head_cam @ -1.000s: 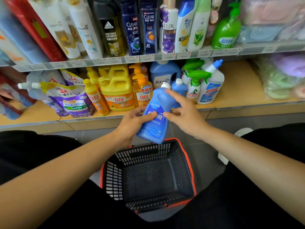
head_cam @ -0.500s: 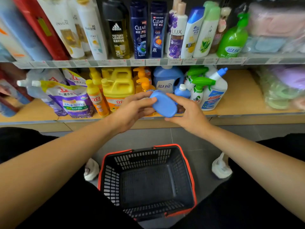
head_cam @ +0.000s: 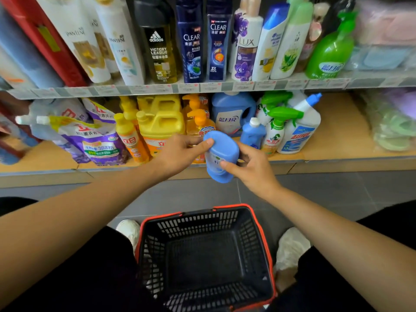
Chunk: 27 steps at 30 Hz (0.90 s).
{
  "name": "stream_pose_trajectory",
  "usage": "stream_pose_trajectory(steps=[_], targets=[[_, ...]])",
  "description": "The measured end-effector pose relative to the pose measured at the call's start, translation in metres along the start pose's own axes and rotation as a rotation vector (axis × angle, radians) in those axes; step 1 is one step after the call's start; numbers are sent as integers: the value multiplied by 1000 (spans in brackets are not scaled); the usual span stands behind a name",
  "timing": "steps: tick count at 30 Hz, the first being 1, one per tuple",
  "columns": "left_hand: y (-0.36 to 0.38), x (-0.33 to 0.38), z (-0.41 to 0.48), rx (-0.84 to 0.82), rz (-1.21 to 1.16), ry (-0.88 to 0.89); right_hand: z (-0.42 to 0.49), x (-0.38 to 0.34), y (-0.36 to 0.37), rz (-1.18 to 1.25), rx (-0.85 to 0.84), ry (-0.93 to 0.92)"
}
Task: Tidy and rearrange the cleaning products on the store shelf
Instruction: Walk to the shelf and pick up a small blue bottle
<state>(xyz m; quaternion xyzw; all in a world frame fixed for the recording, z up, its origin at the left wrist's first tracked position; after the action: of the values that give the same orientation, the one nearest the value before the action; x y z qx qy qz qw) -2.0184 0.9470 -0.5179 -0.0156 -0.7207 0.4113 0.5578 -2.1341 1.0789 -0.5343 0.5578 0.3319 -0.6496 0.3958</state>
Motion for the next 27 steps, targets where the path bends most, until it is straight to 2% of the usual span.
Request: stream_pose_trajectory(steps=[4,8,12,16,19,23,27], targets=[[2,8,-4,-9,229,292,7,23,2,32,-95,91],[25,18,-15,-114,444,567,7,38,0,49,-191,165],[38,20,-13,-129,484,667,10,51,-7,45,-216,209],[21,16,-5,85,435,605,13,54,-12,92,-152,222],[9,5,3,227,297,423,15,54,-15,149,-124,254],[17,-28,14,163,34,140,17,55,-20,225,-51,287],[49,-55,19,-51,-86,19,20,56,-23,303,22,318]])
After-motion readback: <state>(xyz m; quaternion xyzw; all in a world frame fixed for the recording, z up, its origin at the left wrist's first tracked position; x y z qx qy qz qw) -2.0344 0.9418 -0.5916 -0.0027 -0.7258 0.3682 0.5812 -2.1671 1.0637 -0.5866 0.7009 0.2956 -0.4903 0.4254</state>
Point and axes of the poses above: each hand's wrist, its own z-axis towards the middle knuckle, its own y-axis out of the palm, x = y × z, the point moved 8 cm from there along z, towards the middle knuckle, and after that the axes turned 11 degrees about z, right-handed, at the moved point
